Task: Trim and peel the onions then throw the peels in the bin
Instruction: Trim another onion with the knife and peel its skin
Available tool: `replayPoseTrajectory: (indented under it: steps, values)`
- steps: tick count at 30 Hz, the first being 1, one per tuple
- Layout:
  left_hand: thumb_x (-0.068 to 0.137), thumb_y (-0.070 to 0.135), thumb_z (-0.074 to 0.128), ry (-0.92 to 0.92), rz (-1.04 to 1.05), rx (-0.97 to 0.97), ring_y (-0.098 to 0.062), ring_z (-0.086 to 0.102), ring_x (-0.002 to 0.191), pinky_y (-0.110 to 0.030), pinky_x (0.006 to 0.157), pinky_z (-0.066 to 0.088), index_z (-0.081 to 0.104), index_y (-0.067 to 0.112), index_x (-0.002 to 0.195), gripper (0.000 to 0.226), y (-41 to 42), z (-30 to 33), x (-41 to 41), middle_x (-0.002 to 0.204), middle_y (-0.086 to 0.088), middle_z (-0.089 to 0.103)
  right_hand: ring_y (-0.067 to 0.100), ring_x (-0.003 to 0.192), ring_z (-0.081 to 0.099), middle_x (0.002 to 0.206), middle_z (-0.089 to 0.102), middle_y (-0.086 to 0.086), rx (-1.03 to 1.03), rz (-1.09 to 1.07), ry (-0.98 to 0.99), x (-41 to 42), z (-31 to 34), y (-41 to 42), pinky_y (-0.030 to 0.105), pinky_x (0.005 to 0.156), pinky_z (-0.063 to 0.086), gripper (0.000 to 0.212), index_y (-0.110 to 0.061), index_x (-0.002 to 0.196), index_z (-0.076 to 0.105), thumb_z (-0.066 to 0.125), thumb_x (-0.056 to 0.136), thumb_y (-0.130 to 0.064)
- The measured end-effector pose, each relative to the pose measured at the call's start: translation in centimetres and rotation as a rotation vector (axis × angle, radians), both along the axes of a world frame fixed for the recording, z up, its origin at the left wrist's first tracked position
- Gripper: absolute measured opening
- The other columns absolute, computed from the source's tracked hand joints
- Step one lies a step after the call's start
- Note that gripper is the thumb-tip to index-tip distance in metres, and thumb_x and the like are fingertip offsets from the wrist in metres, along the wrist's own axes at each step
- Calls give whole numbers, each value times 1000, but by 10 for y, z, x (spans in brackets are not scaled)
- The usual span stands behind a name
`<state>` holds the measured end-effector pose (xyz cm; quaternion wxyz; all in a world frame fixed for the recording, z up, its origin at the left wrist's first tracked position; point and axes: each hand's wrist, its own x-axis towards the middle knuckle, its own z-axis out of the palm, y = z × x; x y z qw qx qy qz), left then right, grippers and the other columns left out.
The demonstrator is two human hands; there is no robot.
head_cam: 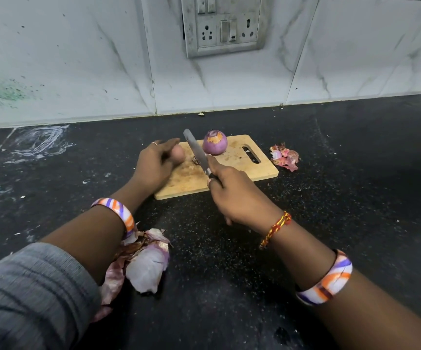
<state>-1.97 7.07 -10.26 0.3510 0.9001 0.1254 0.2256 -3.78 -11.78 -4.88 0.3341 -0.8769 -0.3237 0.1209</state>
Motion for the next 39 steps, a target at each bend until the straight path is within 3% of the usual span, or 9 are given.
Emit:
replayPoseTrajectory:
  steps: [4, 6, 10, 16, 19, 22, 28, 33, 39]
  values:
    - [82, 14, 67, -26, 38, -70, -22, 56, 114, -17, 94, 35, 55, 9, 126, 46, 0, -3, 1, 126, -13, 60, 9, 47, 45, 102, 63, 16, -55, 24, -38, 1, -4, 7, 15, 43, 41, 53, -16, 148, 17, 33, 98, -12]
    - [82, 13, 66, -25, 28, -79, -22, 56, 115, -20, 96, 36, 55, 8, 126, 46, 0, -3, 2, 125, -13, 60, 11, 47, 48, 101, 63, 15, -74, 27, -34, 2, -6, 10, 21, 47, 45, 52, -16, 148, 17, 33, 98, -13]
    - [83, 12, 65, -21, 25, -65, -21, 55, 115, -18, 94, 35, 56, 7, 125, 43, 0, -1, 1, 123, -13, 62, 23, 45, 57, 83, 56, 11, -91, 39, -40, 4, -6, 15, 18, 36, 43, 50, -15, 146, 21, 30, 97, -11]
    - [84, 10, 62, -13, 16, 12, -25, 56, 114, -21, 94, 35, 57, 5, 124, 40, 2, 2, 3, 121, -17, 63, 17, 47, 51, 95, 58, 18, -178, 68, -88, 15, 3, 27, 23, 45, 45, 48, -11, 144, 25, 30, 96, -10]
    - [85, 9, 61, -12, 11, 25, -26, 56, 114, -19, 92, 34, 57, 5, 123, 39, 1, 1, 3, 120, -17, 63, 16, 39, 51, 78, 52, 10, -166, 79, -43, 19, 6, 29, 17, 31, 40, 46, -11, 142, 29, 30, 96, -9]
    - [85, 8, 60, -6, 6, 42, -28, 56, 113, -20, 90, 34, 56, 5, 124, 39, 2, 0, 3, 120, -18, 62, 17, 39, 53, 75, 49, 7, -194, 84, -42, 14, 9, 20, 18, 31, 40, 40, -12, 136, 35, 30, 97, -13]
    - [86, 9, 58, 10, -30, 99, -32, 58, 105, -30, 88, 41, 59, 7, 120, 35, 6, 1, 4, 112, -20, 65, 21, 59, 49, 116, 52, 21, -282, 56, -126, 12, 5, 39, 31, 64, 44, 54, -9, 146, 18, 33, 94, -4]
    - [86, 7, 58, 14, -31, 89, -33, 58, 106, -31, 90, 41, 57, 5, 122, 36, 5, 1, 4, 113, -22, 64, 33, 102, 56, 121, 51, 19, -361, 53, -182, 1, 1, 36, 32, 70, 38, 62, -9, 148, 11, 37, 92, -2]
    - [86, 7, 58, 26, -47, 108, -34, 58, 104, -32, 89, 42, 58, 4, 120, 34, 6, 1, 4, 110, -22, 64, 33, 110, 54, 124, 51, 19, -406, 6, -204, 4, -8, 48, 36, 80, 43, 58, -4, 146, 14, 37, 93, -1]
